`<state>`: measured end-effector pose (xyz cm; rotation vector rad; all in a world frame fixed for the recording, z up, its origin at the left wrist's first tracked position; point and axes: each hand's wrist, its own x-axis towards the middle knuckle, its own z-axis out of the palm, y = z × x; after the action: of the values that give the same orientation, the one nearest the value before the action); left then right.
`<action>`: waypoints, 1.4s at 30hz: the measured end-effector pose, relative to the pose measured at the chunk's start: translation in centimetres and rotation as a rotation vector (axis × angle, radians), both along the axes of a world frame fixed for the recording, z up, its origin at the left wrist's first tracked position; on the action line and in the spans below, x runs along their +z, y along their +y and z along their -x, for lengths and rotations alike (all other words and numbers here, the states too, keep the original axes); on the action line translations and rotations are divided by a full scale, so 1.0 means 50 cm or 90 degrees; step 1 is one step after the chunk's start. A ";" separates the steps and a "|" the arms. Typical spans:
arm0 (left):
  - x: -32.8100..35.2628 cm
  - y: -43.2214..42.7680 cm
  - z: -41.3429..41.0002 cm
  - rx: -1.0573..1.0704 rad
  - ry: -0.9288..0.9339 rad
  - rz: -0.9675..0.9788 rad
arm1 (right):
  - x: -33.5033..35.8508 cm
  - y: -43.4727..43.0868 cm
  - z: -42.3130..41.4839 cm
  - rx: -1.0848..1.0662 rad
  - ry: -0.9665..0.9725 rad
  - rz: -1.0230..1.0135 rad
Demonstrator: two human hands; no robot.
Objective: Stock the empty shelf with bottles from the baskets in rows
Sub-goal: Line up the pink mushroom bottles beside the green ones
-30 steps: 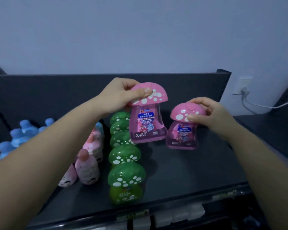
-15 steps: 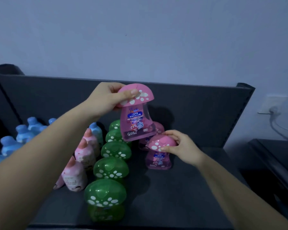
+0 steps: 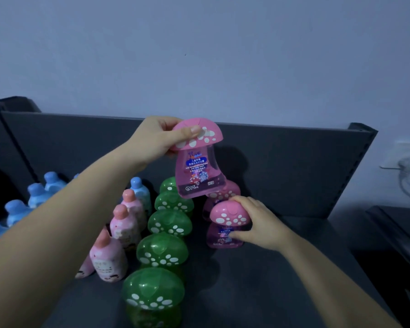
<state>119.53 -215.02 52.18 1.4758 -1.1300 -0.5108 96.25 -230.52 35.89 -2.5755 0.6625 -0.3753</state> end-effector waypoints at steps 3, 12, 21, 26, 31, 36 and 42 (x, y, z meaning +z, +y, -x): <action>0.011 0.003 -0.010 0.001 -0.010 0.000 | 0.005 0.009 -0.011 -0.013 -0.034 0.039; 0.012 -0.014 -0.013 0.009 0.009 0.017 | -0.001 0.031 -0.049 -0.089 -0.108 0.060; 0.005 -0.016 -0.017 -0.016 -0.020 -0.012 | -0.009 0.044 -0.067 -0.119 -0.096 0.070; 0.001 -0.018 -0.011 -0.042 -0.024 -0.025 | 0.001 0.043 -0.077 -0.128 -0.082 0.059; 0.002 -0.017 0.003 -0.059 -0.045 -0.027 | 0.006 0.033 -0.061 -0.111 -0.092 -0.044; 0.002 -0.010 0.017 -0.098 -0.080 -0.044 | 0.114 0.070 -0.040 -0.112 -0.476 -0.193; -0.034 -0.014 0.056 -0.222 -0.175 -0.125 | 0.193 0.117 -0.003 0.039 -0.356 -0.299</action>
<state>116.72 -215.71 50.46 1.5565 -1.6071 -0.6891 96.41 -224.70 45.53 -1.9144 0.4015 -0.7767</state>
